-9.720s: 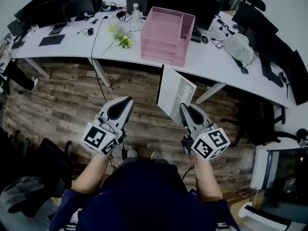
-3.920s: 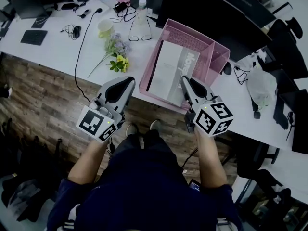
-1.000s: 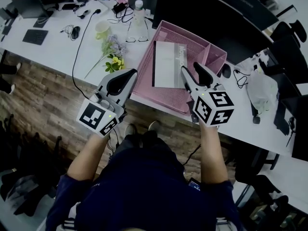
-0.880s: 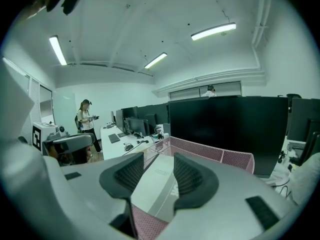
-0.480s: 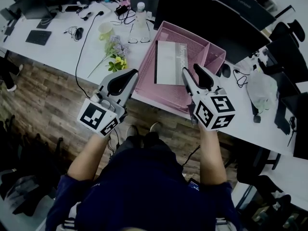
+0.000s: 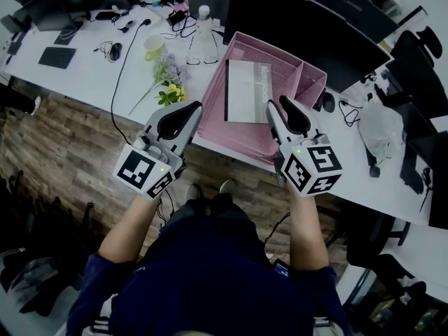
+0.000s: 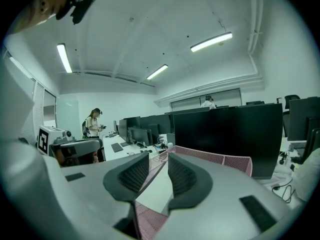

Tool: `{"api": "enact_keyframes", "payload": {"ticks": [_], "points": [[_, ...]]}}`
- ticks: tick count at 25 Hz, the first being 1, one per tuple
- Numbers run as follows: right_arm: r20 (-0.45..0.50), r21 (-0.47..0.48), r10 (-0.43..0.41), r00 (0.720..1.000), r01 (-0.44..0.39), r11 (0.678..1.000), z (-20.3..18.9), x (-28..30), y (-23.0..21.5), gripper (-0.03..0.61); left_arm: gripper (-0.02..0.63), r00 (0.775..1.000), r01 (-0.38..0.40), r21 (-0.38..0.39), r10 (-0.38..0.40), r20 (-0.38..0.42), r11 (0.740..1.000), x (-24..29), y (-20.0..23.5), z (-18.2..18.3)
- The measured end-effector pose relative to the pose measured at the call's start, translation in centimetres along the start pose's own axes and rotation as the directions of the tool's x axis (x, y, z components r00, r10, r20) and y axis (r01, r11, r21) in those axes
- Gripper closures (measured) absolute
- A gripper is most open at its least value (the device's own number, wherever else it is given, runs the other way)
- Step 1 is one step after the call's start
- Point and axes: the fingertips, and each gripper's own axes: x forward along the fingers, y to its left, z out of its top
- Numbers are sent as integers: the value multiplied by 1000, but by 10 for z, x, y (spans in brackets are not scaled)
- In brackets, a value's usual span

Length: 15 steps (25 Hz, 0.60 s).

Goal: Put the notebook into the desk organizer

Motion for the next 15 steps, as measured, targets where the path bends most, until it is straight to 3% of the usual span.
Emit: {"api": "enact_keyframes", "payload": {"ticks": [15], "points": [[48, 4, 10, 999, -10, 1000, 5, -8, 11, 515, 580, 1000, 12, 7, -12, 7, 1000, 0, -1, 5]]}}
